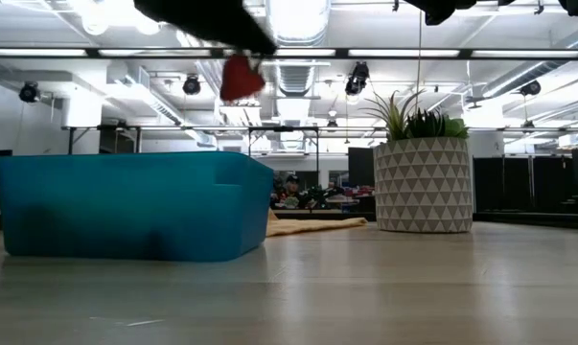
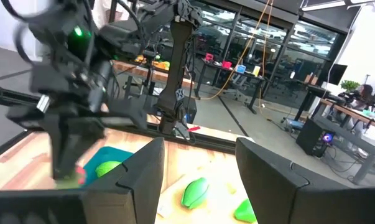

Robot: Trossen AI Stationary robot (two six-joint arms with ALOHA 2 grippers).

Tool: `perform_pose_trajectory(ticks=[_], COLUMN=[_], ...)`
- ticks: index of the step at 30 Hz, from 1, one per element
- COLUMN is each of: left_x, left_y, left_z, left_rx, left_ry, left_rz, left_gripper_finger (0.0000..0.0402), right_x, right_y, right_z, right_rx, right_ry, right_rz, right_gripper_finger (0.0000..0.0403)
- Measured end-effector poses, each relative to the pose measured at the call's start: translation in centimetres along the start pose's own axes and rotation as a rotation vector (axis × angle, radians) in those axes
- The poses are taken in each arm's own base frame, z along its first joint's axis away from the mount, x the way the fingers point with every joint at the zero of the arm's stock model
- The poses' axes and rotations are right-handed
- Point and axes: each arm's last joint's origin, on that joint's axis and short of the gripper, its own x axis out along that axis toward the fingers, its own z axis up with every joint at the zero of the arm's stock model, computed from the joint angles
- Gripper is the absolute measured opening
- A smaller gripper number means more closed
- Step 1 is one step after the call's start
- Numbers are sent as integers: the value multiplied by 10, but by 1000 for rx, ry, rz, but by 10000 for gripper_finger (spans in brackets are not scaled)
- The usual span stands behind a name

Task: Pick and placing Produce into tupperware
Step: Put the strawberry into the blue bin

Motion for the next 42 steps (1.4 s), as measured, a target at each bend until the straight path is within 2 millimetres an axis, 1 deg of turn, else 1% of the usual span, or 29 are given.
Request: perform_pose_trajectory(ticks=[7,12,15,18,20,25,30,32,37,42], left_x=[14,13,11,8,6,1,5,8,15,16], left_y=[16,25,32,38,40,41,40,39,39,41], left_z=[-26,-34,-38,-48,-58,-75,-89,-96,-99,-100], left_rx=[-9,-26,-57,-100,-118,-162,-181,-174,-198,-201], left_ry=[76,74,26,-38,-71,-155,-185,-161,-156,-154], left_rz=[48,67,79,81,79,72,76,79,84,89], left_gripper_finger=[0,0,0,0,0,0,0,0,0,0], right_x=[0,0,0,0,0,0,0,0,0,0], right_y=[0,0,0,0,0,0,0,0,0,0], right_z=[0,0,0,0,0,0,0,0,0,0], right_rx=[0,0,0,0,0,0,0,0,0,0], right_ry=[0,0,0,0,0,1,1,0,1,1], right_rz=[0,0,0,0,0,0,0,0,0,0], right_gripper_finger=[192,192,192,192,192,192,192,192,192,192])
